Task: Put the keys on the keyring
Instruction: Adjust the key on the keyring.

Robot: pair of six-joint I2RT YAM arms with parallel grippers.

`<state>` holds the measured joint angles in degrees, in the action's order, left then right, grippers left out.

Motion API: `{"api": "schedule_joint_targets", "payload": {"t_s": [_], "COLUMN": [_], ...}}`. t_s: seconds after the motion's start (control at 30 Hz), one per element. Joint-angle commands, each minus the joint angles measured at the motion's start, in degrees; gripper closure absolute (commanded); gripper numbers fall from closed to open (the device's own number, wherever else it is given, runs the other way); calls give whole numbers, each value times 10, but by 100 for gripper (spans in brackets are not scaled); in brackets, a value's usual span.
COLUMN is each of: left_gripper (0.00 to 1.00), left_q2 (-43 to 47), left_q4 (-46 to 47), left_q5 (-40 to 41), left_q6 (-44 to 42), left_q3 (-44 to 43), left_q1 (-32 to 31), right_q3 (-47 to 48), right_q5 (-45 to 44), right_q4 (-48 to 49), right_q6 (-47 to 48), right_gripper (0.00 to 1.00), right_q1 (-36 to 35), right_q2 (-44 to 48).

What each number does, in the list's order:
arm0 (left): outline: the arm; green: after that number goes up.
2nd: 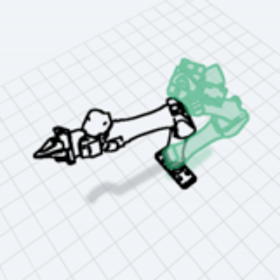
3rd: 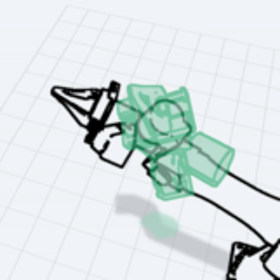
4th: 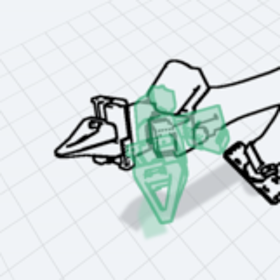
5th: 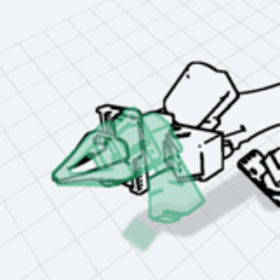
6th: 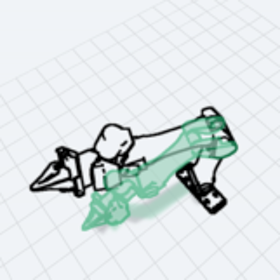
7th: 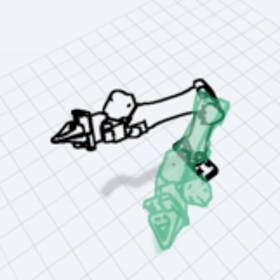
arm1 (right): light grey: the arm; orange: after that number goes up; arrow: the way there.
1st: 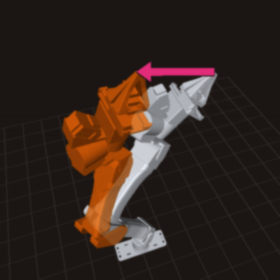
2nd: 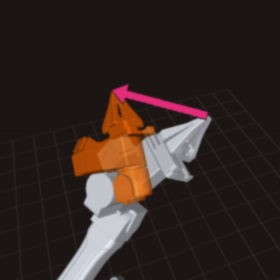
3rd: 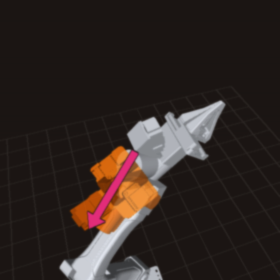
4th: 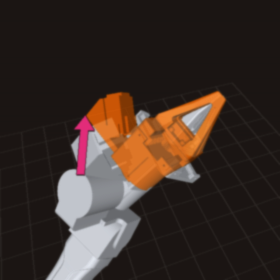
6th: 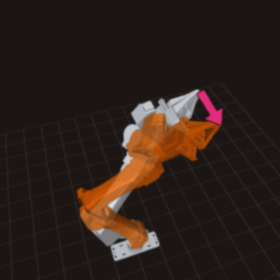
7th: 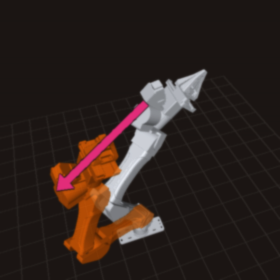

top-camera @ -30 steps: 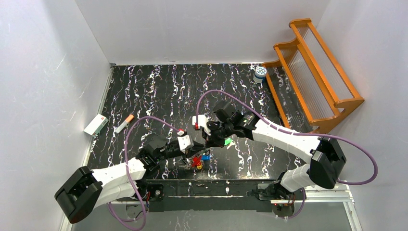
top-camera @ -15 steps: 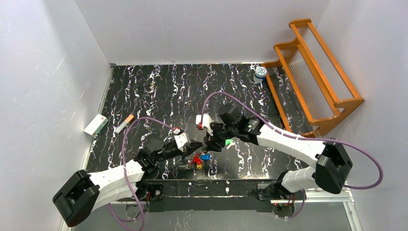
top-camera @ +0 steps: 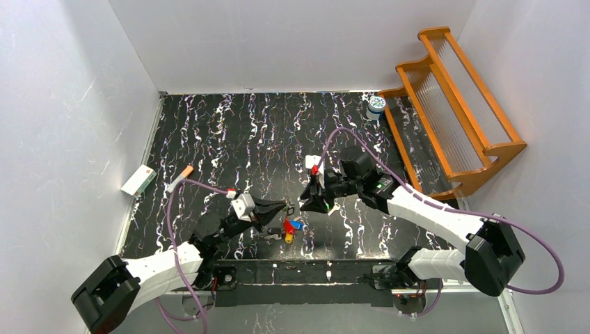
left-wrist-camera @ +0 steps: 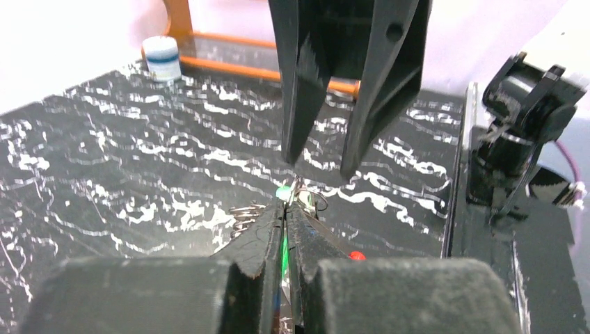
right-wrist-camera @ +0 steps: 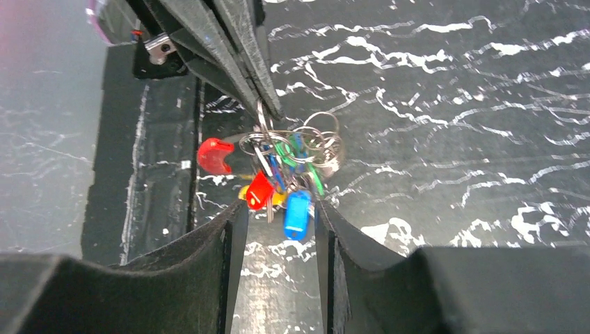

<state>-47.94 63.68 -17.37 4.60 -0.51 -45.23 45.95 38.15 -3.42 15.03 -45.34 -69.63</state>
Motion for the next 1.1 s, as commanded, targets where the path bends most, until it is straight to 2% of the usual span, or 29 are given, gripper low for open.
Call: {"api": "schedule_joint_targets", "payload": {"t_s": [0.0,0.3,0.5,0.63,1.07], "left_gripper": [100,100,100,100,100], "left_q2": [3,-6,-12,-14,-11], "left_q4": [123,139,142,144,152], "left_q5": [2,-9,-9,-8,-10], "left_q6": [21,23,23,23,25], "left_q3": [19,19,19,18,18], "left_q1": [-3,-3,-3,-3,-4], "right_q3": [-5,7,7,4,17], "right_q5": [89,139,147,150,115], "right_q4": [83,123,132,127,89], "right_q6": [-29,-58,-65,-64,-53], "right_gripper": [53,64,81,99,99], "right_q1": [1,1,1,1,-1], "right_q2": [-11,-48,-62,-71,-105]}}
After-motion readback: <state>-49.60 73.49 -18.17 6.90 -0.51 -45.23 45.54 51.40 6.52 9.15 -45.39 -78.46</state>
